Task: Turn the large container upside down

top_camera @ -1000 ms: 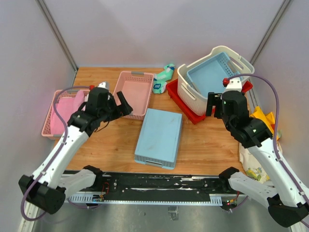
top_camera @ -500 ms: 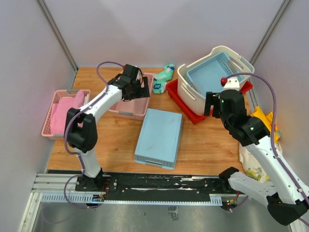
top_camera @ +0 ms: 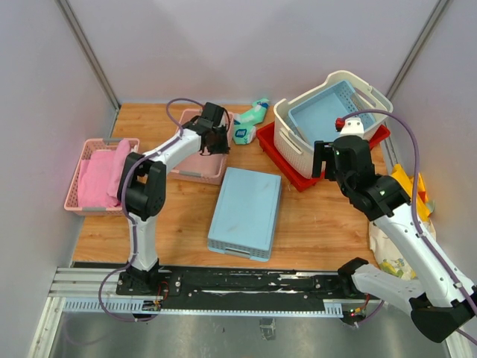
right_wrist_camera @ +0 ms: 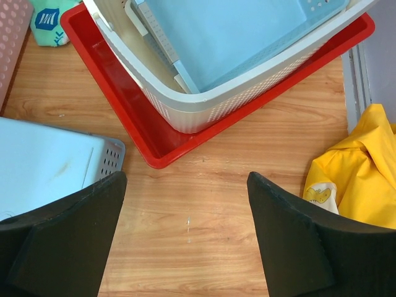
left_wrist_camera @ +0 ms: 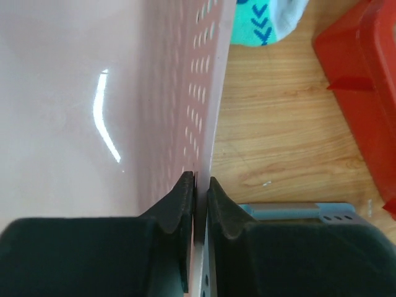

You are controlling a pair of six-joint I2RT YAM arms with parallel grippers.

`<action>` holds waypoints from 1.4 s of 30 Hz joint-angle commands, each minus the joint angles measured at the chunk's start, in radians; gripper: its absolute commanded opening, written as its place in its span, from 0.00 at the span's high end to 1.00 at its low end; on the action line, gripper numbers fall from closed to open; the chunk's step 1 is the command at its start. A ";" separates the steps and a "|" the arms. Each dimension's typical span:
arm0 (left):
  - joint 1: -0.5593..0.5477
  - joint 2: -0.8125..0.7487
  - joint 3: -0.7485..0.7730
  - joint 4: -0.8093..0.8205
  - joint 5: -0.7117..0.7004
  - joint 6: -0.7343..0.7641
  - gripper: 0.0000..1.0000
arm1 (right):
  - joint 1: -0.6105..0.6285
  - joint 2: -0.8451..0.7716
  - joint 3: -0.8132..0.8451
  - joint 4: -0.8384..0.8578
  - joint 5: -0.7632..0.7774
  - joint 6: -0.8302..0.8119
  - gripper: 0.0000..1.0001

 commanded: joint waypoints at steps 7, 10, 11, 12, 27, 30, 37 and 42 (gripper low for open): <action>0.005 -0.235 0.052 0.009 0.016 -0.018 1.00 | -0.009 -0.005 -0.007 0.020 0.003 -0.002 0.20; 0.036 -0.292 0.075 0.034 0.105 -0.050 1.00 | -0.009 -0.007 -0.010 0.021 0.003 0.001 0.21; 0.051 -0.311 0.067 0.065 0.164 -0.070 1.00 | -0.009 -0.008 -0.009 0.021 -0.028 0.002 0.21; 0.069 -0.337 0.043 0.107 0.226 -0.098 1.00 | -0.010 -0.009 -0.008 0.021 -0.033 0.003 0.21; 0.269 -0.441 -0.511 1.191 0.731 -0.853 1.00 | -0.010 -0.055 -0.013 -0.007 -0.023 -0.001 0.21; 0.295 -0.432 -0.592 1.342 0.747 -0.946 1.00 | -0.009 -0.059 -0.017 -0.007 -0.026 0.001 0.22; 0.403 -0.256 -0.726 1.835 0.828 -1.299 1.00 | -0.009 -0.058 -0.020 -0.006 -0.039 0.004 0.22; 0.457 -0.184 -0.791 1.896 0.856 -1.344 1.00 | -0.009 -0.058 -0.025 -0.005 -0.034 0.003 0.22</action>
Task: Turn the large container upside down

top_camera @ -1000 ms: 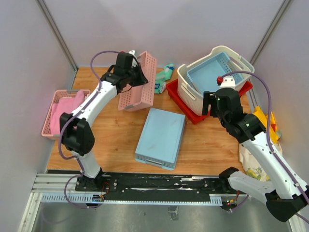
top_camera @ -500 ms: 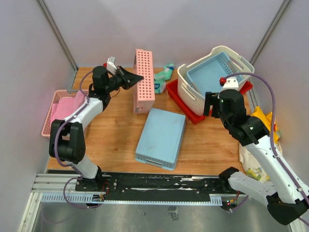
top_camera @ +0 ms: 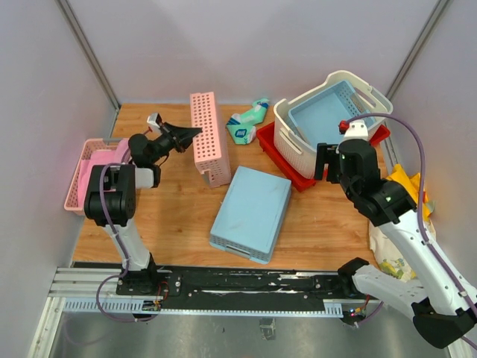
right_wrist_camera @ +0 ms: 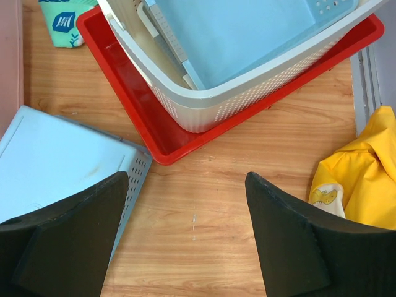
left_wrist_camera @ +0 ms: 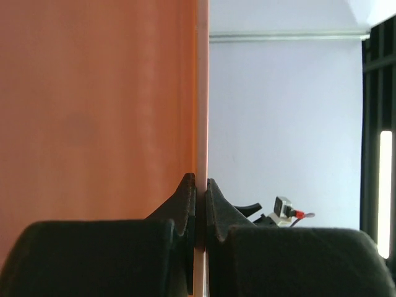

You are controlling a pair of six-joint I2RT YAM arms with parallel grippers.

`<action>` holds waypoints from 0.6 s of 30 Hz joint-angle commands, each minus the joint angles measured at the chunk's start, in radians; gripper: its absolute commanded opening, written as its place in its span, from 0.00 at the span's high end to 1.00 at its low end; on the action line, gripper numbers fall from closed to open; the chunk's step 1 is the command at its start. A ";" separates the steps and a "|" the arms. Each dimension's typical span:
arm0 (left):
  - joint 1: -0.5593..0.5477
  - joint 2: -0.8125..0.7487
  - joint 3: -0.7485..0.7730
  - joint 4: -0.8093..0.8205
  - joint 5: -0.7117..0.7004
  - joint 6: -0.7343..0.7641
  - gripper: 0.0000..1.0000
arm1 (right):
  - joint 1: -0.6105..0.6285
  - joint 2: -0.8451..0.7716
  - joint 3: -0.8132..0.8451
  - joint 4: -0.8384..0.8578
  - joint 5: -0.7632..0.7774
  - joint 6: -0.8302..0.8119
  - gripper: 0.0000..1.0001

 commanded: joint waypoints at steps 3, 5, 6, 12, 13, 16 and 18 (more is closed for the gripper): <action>0.038 0.037 -0.077 0.178 0.062 -0.072 1.00 | -0.009 0.000 -0.013 0.003 -0.003 0.003 0.22; 0.040 0.038 -0.105 0.171 0.064 -0.055 1.00 | -0.009 0.006 -0.014 0.005 -0.008 0.006 0.22; 0.044 0.035 -0.118 0.158 0.067 -0.043 0.99 | -0.010 0.010 -0.013 0.006 -0.010 0.006 0.22; 0.089 -0.047 -0.188 -0.063 0.079 0.129 0.93 | -0.009 0.003 -0.023 0.006 -0.010 0.016 0.22; 0.099 -0.065 -0.189 -0.126 0.080 0.189 0.92 | -0.010 -0.001 -0.027 0.007 -0.008 0.017 0.22; 0.123 -0.125 -0.157 -0.418 0.070 0.386 0.85 | -0.009 -0.006 -0.032 0.006 -0.004 0.019 0.22; 0.132 -0.164 -0.115 -0.651 0.021 0.539 0.81 | -0.009 -0.006 -0.034 0.008 -0.004 0.020 0.22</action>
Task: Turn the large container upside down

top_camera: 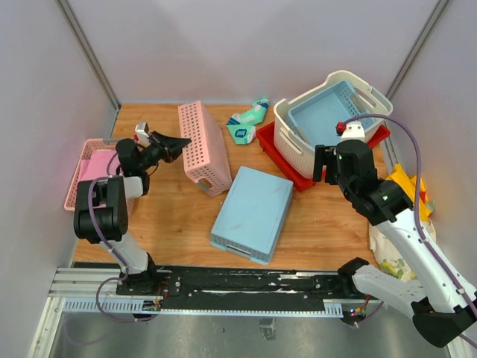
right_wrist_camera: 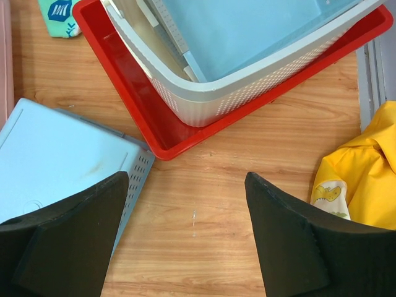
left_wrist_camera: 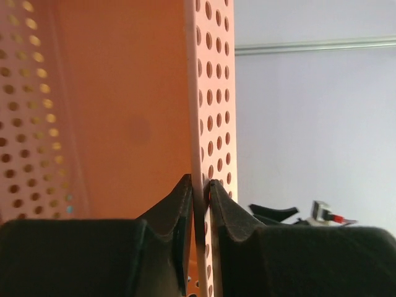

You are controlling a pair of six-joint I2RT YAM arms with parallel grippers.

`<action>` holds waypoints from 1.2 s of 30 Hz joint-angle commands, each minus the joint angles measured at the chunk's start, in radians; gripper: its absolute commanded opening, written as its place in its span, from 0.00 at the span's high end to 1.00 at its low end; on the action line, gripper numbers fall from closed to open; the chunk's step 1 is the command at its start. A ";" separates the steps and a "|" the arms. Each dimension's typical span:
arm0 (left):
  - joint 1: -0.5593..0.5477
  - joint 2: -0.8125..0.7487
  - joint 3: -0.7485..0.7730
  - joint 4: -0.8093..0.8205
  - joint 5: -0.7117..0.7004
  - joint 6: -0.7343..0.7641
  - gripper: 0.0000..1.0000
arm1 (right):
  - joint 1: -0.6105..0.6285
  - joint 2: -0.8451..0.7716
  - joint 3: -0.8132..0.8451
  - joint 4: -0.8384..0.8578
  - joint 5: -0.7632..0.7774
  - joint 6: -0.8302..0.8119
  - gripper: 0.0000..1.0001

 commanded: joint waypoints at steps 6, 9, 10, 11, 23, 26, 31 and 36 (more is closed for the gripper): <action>0.031 -0.132 0.161 -0.966 -0.203 0.647 0.76 | -0.009 -0.001 -0.009 0.009 -0.014 0.021 0.22; 0.033 -0.172 0.202 -1.113 -0.338 0.745 0.65 | -0.010 0.002 -0.012 0.014 -0.021 0.030 0.22; 0.032 -0.185 0.211 -1.151 -0.387 0.770 0.59 | -0.010 0.000 -0.013 0.017 -0.022 0.031 0.22; 0.032 -0.196 0.221 -1.184 -0.423 0.791 0.52 | -0.009 -0.002 -0.016 0.020 -0.024 0.033 0.22; 0.019 -0.352 0.392 -1.420 -0.620 0.994 0.11 | -0.010 -0.005 -0.020 0.030 -0.042 0.041 0.21; -0.100 -0.401 0.464 -1.491 -0.744 1.153 0.10 | -0.010 -0.001 -0.021 0.037 -0.052 0.041 0.21; -0.429 -0.426 0.502 -1.588 -0.991 1.357 0.06 | -0.009 0.017 -0.019 0.047 -0.076 0.053 0.20; -0.648 -0.463 0.406 -1.562 -1.124 1.499 0.04 | -0.009 0.007 -0.027 0.051 -0.086 0.065 0.20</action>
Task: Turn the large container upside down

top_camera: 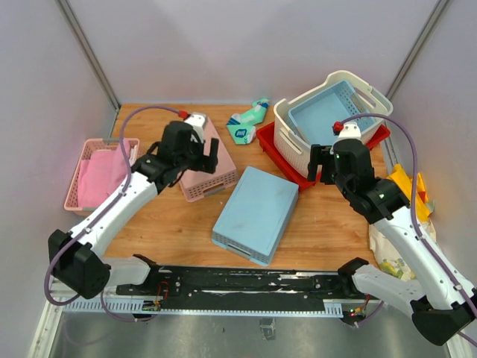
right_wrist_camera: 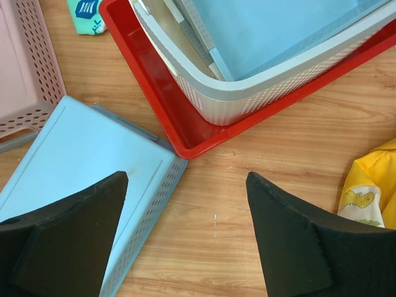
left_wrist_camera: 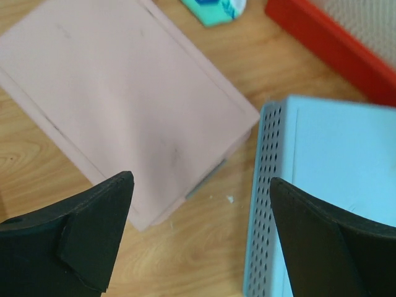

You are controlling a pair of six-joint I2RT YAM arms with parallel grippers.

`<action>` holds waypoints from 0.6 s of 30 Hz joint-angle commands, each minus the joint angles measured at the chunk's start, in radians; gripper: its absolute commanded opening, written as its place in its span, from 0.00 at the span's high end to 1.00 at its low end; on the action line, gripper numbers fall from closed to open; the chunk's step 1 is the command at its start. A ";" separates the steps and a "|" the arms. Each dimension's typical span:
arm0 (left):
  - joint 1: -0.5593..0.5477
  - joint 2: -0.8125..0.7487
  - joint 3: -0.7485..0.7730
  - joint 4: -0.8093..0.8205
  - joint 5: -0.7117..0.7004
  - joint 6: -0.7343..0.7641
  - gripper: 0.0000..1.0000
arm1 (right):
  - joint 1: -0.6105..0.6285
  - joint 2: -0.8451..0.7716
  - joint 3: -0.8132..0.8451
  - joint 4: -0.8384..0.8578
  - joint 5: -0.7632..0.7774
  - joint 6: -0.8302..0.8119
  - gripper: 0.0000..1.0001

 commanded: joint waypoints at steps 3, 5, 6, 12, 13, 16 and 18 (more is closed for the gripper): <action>-0.165 -0.017 -0.124 -0.014 -0.178 0.251 0.03 | -0.009 -0.013 -0.024 0.028 -0.018 0.029 0.20; -0.193 0.005 -0.140 0.005 -0.163 0.285 0.02 | -0.009 -0.013 -0.028 0.027 -0.018 0.031 0.20; -0.197 0.021 -0.146 0.018 -0.146 0.298 0.03 | -0.010 -0.014 -0.032 0.028 -0.019 0.033 0.20; -0.199 0.137 -0.174 0.111 -0.163 0.308 0.03 | -0.009 -0.015 -0.035 0.032 -0.017 0.034 0.20; -0.199 0.159 -0.169 0.122 -0.187 0.300 0.03 | -0.009 -0.015 -0.035 0.030 -0.014 0.034 0.20; -0.199 0.223 -0.139 0.160 -0.274 0.260 0.03 | -0.009 -0.016 -0.039 0.029 -0.006 0.029 0.19; -0.199 0.291 -0.098 0.165 -0.327 0.234 0.02 | -0.009 -0.012 -0.040 0.029 -0.002 0.026 0.19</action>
